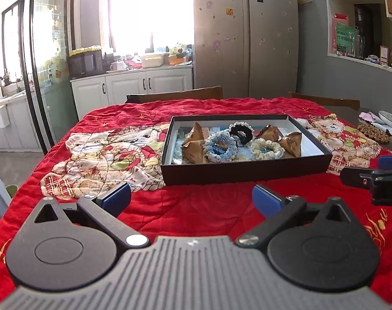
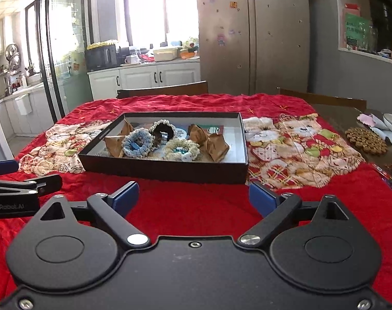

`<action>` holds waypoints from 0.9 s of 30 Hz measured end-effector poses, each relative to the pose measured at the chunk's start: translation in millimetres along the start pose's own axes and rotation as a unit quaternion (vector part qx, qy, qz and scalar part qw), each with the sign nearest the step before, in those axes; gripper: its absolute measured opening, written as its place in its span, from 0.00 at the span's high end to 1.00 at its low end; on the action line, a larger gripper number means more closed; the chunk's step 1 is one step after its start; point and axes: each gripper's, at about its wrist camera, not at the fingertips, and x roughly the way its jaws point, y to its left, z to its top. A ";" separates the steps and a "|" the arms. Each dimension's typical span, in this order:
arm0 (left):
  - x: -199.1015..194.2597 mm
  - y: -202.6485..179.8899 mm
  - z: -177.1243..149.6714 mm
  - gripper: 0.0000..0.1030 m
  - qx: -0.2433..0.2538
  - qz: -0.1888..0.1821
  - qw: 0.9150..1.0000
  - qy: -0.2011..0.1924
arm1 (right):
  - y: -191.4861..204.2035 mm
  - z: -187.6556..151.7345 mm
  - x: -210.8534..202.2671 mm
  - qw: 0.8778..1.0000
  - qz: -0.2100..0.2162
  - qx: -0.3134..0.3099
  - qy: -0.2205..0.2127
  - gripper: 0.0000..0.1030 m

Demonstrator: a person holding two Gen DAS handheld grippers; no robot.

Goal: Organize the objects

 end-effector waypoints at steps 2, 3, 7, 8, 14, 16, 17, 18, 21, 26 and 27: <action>-1.4 -0.1 -2.3 0.00 0.002 0.000 1.000 0.003 | 1.4 -2.4 -1.3 1.000 -0.001 -0.001 0.002 0.08; -1.6 0.0 -3.6 0.00 0.003 0.001 1.000 0.005 | 2.2 -3.7 -2.0 1.000 -0.001 -0.002 0.004 0.08; -3.1 0.5 -6.9 0.00 0.000 0.005 1.000 0.006 | 4.6 -7.8 -3.6 1.000 0.000 -0.003 0.008 0.06; -3.6 0.5 -7.4 0.00 -0.002 0.005 1.000 0.006 | 5.7 -8.5 -3.3 1.000 -0.001 -0.004 0.009 0.06; -4.4 -0.8 -8.8 0.00 -0.004 0.003 1.000 0.006 | 7.8 -9.0 -5.6 1.000 -0.001 -0.003 0.009 0.05; -4.9 -1.3 -9.1 0.00 -0.004 0.005 1.000 0.005 | 8.1 -9.2 -6.7 1.000 -0.003 -0.004 0.008 0.05; -5.1 -1.6 -9.3 0.00 -0.004 0.005 1.000 0.005 | 7.8 -9.4 -6.7 1.000 -0.003 -0.003 0.008 0.05; -5.2 -1.6 -9.2 0.00 -0.005 0.004 1.000 0.005 | 7.9 -9.5 -6.6 1.000 -0.003 -0.003 0.009 0.05; -5.7 -0.5 -9.0 0.00 -0.010 0.003 1.000 0.005 | 7.2 -10.0 -6.7 1.000 -0.003 -0.002 0.010 0.05; -5.8 -1.6 -9.6 0.00 -0.010 0.000 1.000 0.008 | 6.5 -9.9 -6.2 1.000 -0.001 -0.001 0.013 0.05; -5.9 -2.2 -9.8 0.00 -0.009 0.000 1.000 0.008 | 6.9 -10.1 -5.9 1.000 0.000 -0.001 0.014 0.04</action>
